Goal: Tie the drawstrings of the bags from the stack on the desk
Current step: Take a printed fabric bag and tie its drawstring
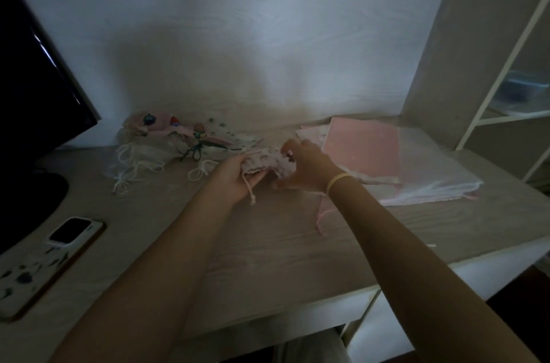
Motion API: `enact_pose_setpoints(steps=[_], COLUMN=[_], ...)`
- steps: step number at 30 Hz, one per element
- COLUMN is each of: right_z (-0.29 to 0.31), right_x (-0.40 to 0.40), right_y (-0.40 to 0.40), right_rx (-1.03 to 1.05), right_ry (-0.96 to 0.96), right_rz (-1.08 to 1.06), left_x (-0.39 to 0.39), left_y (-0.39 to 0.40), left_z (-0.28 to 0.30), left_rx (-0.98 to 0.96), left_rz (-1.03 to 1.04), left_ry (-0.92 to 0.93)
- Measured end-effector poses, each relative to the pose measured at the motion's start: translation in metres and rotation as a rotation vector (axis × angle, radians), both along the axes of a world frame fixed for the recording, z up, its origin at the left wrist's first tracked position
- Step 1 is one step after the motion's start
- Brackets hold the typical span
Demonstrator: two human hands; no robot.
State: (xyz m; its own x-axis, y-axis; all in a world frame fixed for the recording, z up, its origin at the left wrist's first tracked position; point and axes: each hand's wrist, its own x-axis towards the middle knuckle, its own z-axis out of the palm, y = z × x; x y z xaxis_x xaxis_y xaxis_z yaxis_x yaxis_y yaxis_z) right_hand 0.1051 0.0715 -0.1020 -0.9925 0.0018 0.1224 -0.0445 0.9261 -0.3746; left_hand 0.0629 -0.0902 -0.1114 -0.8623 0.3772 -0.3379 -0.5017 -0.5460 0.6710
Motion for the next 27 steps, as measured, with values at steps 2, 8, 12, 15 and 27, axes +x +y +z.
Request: enact_pose_setpoints(steps=[2,8,12,15,27], right_z=[-0.008,-0.02,-0.025,-0.032,-0.006], right_x=[0.001,-0.004,-0.003,-0.005,0.012], right_y=[0.005,0.022,0.019,0.017,0.018], right_rx=[0.177,0.097,0.2,0.2,-1.648], right_ry=[-0.039,-0.065,-0.195,-0.194,-0.153], right_rz=[-0.118,-0.393,-0.312,-0.309,-0.381], left_x=[-0.002,-0.002,0.006,0.011,0.006], left_y=[0.0,-0.007,-0.016,-0.025,-0.057], left_z=[0.003,0.014,0.019,0.022,-0.001], left_rx=[0.073,-0.07,-0.616,-1.048,-0.302], left_rz=[0.035,-0.161,-0.422,-0.569,-0.314], left_ry=[-0.032,0.01,0.185,0.323,-0.037])
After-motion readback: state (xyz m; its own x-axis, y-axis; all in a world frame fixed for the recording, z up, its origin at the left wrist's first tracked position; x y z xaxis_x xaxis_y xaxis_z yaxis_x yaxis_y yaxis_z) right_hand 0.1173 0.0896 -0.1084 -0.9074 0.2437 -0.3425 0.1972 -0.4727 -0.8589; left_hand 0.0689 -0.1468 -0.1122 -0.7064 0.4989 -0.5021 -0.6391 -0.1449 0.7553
